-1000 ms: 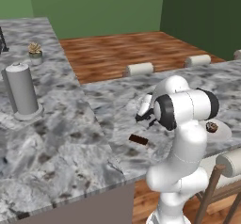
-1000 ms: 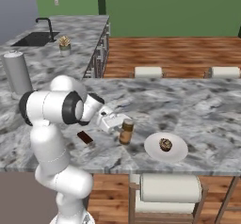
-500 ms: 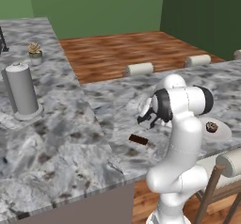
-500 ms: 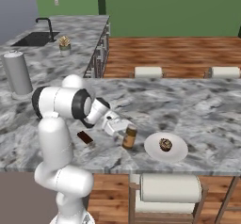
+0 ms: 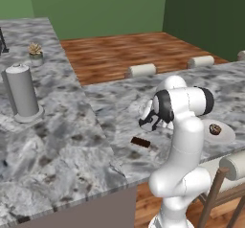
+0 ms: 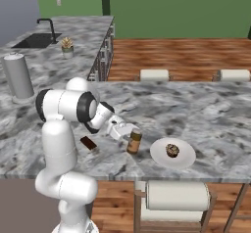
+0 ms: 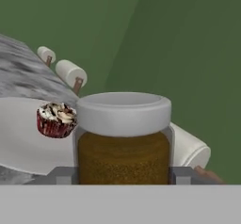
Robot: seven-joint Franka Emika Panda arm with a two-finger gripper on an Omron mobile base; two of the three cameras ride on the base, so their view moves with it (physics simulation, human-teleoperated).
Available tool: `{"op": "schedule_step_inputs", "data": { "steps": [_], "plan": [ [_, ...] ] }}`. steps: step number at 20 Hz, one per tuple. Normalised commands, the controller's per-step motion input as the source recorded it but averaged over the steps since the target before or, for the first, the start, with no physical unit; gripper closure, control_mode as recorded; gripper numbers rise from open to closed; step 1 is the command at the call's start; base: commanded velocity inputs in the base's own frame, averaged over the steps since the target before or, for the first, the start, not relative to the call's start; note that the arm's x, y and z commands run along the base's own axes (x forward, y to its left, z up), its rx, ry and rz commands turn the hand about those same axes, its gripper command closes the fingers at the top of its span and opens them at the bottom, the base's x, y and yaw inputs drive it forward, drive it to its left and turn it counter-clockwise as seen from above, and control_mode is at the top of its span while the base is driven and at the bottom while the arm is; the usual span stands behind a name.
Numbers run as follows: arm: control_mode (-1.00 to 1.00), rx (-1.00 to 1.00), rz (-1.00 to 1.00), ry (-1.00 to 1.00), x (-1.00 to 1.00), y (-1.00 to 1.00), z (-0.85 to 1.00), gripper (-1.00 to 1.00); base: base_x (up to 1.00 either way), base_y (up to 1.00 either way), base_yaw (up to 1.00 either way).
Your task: Take the cinnamon bottle from the cabinet and place it on the dining table, next to the plate with the cupcake. Then take the chocolate from the dining counter and place it on the cupcake plate.
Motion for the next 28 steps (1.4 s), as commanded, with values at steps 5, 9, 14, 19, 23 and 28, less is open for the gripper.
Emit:
{"op": "schedule_step_inputs", "data": {
  "steps": [5,9,14,19,23,28],
  "plan": [
    [-1.0,-0.32,0.04,-0.42,0.0,0.01,-0.51,1.0,0.0,0.0,0.0],
    [-1.0,-0.32,0.06,-0.31,0.0,0.0,-0.76,1.0,0.0,0.0,0.0],
    [-1.0,-0.28,0.0,-0.21,-0.01,0.06,-0.94,-1.0,0.0,0.0,0.0],
    [-1.0,-0.18,0.0,-0.29,-0.28,0.11,-0.44,-1.0,0.0,0.0,0.0],
    [-1.0,-0.06,0.0,-0.27,-0.63,0.0,-0.06,-1.0,0.0,0.0,0.0],
    [-1.0,-0.04,-0.02,-0.26,-0.75,0.13,0.0,-1.0,0.0,0.0,0.0]
  ]
}}
